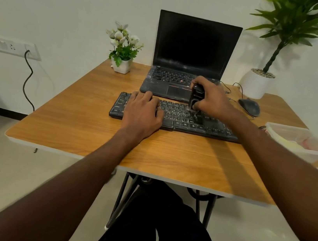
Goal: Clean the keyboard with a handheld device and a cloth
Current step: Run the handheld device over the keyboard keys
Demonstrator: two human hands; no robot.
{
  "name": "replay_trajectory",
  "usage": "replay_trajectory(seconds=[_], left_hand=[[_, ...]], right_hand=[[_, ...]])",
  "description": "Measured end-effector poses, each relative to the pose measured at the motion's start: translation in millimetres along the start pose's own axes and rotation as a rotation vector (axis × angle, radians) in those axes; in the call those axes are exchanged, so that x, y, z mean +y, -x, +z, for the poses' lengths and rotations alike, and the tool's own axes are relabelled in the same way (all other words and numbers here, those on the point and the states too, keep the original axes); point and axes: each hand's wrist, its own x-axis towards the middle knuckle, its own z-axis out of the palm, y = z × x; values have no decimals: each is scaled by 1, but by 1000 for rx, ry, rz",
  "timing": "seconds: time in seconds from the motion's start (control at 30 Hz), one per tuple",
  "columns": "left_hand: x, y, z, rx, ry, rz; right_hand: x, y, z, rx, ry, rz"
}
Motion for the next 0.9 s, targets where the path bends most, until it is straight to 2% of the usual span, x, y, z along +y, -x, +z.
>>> replay_trajectory(seconds=[0.07, 0.17, 0.33, 0.43, 0.57, 0.73, 0.8, 0.9], left_hand=[[0, 1, 0, 1, 5, -6], [3, 0, 0, 5, -17, -1], [8, 0, 0, -25, -44, 15], [42, -6, 3, -43, 30, 38], [84, -7, 20, -70, 75, 48], [87, -2, 28, -43, 39, 33], [88, -3, 26, -39, 29, 25], [87, -2, 24, -35, 44, 30]], right_hand=[[12, 5, -9, 51, 54, 39], [21, 10, -18, 120, -13, 71], [17, 12, -14, 94, -179, 82], [14, 9, -7, 70, -269, 74], [15, 7, 1, 37, -206, 24], [32, 9, -24, -80, -6, -1], [26, 6, -28, -54, 79, -22], [14, 4, -14, -24, -39, -39]])
